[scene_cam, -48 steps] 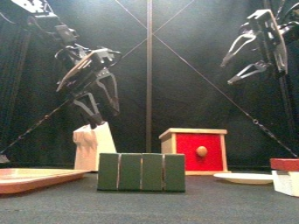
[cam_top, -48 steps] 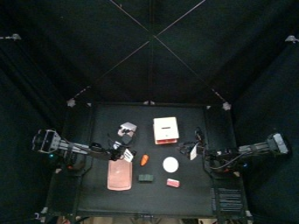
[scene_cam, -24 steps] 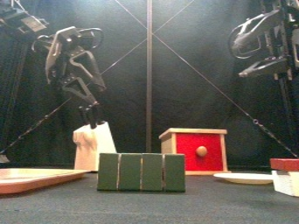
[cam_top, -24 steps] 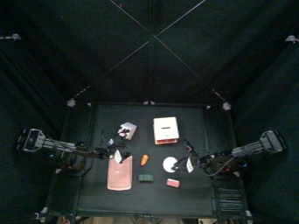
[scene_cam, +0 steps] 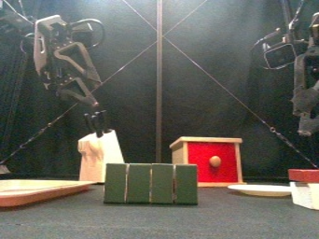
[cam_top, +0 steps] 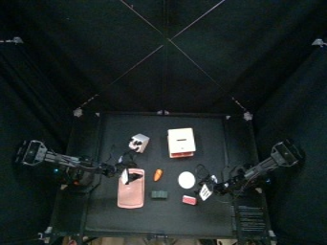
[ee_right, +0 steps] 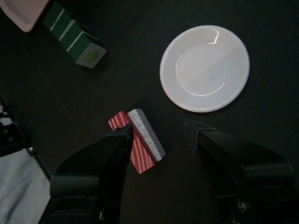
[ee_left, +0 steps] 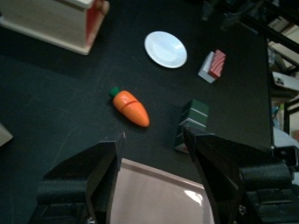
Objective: Grab salmon sushi
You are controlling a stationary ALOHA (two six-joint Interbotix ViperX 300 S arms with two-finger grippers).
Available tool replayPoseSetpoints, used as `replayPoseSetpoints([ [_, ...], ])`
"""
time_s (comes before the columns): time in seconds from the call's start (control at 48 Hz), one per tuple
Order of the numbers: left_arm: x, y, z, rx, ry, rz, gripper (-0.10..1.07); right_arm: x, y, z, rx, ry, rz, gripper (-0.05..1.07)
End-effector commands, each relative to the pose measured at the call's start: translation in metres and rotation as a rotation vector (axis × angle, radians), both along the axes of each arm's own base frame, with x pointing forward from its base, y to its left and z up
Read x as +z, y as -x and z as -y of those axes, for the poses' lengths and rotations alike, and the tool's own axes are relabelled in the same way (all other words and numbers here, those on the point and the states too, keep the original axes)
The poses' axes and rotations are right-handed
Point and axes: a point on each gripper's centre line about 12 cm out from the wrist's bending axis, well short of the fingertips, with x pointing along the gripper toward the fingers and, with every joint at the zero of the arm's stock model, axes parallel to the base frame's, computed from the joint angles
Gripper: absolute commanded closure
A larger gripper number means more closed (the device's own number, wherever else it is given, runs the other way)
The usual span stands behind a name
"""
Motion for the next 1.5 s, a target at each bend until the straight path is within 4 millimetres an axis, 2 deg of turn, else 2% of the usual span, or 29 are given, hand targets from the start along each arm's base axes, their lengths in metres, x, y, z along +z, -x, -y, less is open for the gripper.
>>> replayPoseSetpoints([
  [0.0,0.007,-0.004,0.007,-0.048,-0.024,0.023,0.08,-0.001,-0.010,-0.010,0.023,0.015,-0.009,0.17],
  [0.25,0.000,0.001,0.018,-0.108,-0.059,0.009,0.08,-0.021,-0.022,-0.036,0.097,0.069,-0.066,0.17],
  [0.396,-0.004,0.002,0.017,-0.103,-0.056,-0.001,0.08,-0.021,-0.030,-0.047,0.129,0.081,-0.056,0.17],
  [0.583,-0.005,0.003,0.016,-0.099,-0.057,-0.007,0.08,-0.027,-0.037,-0.052,0.167,0.126,-0.054,0.17],
  [0.812,-0.008,0.005,0.016,-0.101,-0.059,-0.013,0.08,-0.046,-0.037,-0.054,0.182,0.161,-0.103,0.17],
  [1.104,-0.009,0.006,0.016,-0.099,-0.059,-0.016,0.08,-0.057,-0.037,-0.059,0.203,0.165,-0.129,0.17],
  [1.479,-0.013,0.008,0.015,-0.097,-0.061,-0.027,0.08,-0.083,-0.030,-0.061,0.229,0.111,-0.189,0.17],
])
